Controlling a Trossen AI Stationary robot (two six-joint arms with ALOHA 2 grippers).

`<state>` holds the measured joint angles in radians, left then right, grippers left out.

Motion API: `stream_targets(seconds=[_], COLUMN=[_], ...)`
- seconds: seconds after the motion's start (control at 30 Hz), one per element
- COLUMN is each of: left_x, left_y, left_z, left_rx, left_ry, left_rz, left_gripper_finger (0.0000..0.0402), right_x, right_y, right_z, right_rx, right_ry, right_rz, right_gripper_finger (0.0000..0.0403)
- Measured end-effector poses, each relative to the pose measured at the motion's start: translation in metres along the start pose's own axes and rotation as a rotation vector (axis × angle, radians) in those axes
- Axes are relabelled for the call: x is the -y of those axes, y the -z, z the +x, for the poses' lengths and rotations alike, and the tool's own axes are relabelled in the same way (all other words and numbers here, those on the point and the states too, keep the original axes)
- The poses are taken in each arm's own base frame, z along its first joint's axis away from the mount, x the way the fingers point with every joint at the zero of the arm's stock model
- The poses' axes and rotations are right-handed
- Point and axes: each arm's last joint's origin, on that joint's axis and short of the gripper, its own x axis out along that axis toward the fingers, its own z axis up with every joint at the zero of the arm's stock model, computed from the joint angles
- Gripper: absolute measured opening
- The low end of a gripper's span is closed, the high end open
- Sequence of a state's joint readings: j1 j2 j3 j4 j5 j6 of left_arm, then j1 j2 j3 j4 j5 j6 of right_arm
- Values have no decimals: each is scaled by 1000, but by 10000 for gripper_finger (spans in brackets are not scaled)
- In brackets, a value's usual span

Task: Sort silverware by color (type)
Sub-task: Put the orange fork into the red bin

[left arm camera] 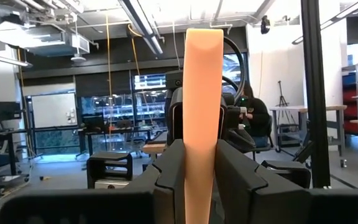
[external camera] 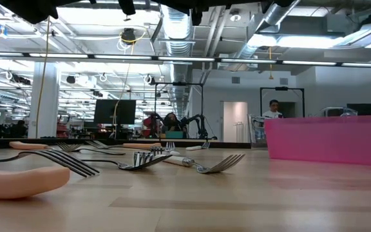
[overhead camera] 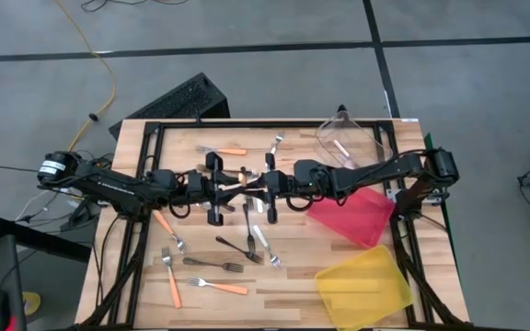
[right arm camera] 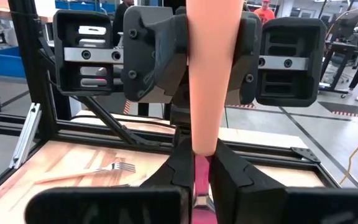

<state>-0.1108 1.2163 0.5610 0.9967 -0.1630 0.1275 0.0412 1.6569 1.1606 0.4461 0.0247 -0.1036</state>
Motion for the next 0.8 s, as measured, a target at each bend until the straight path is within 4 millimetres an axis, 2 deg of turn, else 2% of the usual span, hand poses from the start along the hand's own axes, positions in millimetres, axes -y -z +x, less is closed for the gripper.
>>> stream_targets(seconds=[0.23, 0.47, 0.63, 0.8], left_x=[-2, -2, -3, -5], left_y=[5, 10, 11, 6], left_z=[0, -1, -2, -8], left_rx=[-59, -108, -138, -179], left_ry=[-77, -93, -125, -127], left_rz=[-31, -24, -19, -21], left_gripper_finger=[90, 154, 196, 207], right_x=[-2, 1, 5, 12], right_y=[1, -2, -19, -34], right_z=[0, -6, -27, -62], right_rx=[-13, -52, -103, -221], right_ry=[51, 109, 195, 319], right_rz=[49, 54, 65, 82], right_gripper_finger=[49, 49, 49, 49])
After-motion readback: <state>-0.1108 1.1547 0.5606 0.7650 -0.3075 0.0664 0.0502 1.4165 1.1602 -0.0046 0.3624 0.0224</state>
